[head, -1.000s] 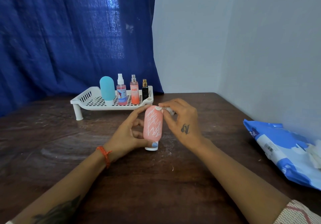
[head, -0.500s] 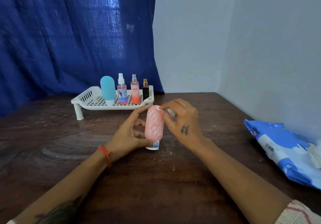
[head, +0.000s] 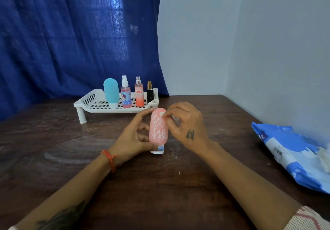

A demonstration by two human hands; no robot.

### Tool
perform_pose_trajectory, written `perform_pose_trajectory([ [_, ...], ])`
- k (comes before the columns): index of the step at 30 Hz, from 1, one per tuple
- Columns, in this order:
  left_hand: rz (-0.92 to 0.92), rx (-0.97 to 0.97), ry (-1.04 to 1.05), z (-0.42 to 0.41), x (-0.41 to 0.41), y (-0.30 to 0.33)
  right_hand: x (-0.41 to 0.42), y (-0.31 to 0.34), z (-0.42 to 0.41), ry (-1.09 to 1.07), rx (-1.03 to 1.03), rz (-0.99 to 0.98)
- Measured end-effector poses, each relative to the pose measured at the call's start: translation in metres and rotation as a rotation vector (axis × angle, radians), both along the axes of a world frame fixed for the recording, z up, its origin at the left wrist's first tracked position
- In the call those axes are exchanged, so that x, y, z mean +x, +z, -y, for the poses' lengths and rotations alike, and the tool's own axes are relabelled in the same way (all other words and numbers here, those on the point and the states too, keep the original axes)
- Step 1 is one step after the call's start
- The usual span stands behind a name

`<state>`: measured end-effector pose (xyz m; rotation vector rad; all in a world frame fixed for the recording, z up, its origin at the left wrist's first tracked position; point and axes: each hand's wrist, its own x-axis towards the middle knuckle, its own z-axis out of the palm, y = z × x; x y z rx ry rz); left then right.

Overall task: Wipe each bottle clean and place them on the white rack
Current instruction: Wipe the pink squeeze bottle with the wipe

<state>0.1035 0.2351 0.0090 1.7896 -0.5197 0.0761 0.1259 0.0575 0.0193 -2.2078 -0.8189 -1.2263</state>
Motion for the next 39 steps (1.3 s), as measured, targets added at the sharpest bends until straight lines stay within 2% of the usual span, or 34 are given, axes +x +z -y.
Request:
perform_pose_trajectory([
  [5, 0.003, 0.003, -0.004, 0.001, 0.0, 0.0, 0.002, -0.002, -0.003, -0.045, 0.081, -0.001],
  [13, -0.014, -0.008, 0.005, 0.001, -0.001, 0.001, 0.0, -0.002, -0.007, 0.044, -0.047, 0.012],
  [24, 0.0, 0.005, -0.002, 0.001, 0.001, 0.001, -0.001, 0.0, -0.004, -0.035, 0.043, -0.01],
  [31, -0.036, 0.0, 0.016, 0.0, 0.001, 0.0, -0.003, -0.001, -0.009, 0.048, -0.126, 0.042],
  [39, -0.009, -0.011, 0.009, 0.001, 0.0, 0.001, -0.004, 0.002, -0.002, 0.022, -0.088, 0.052],
])
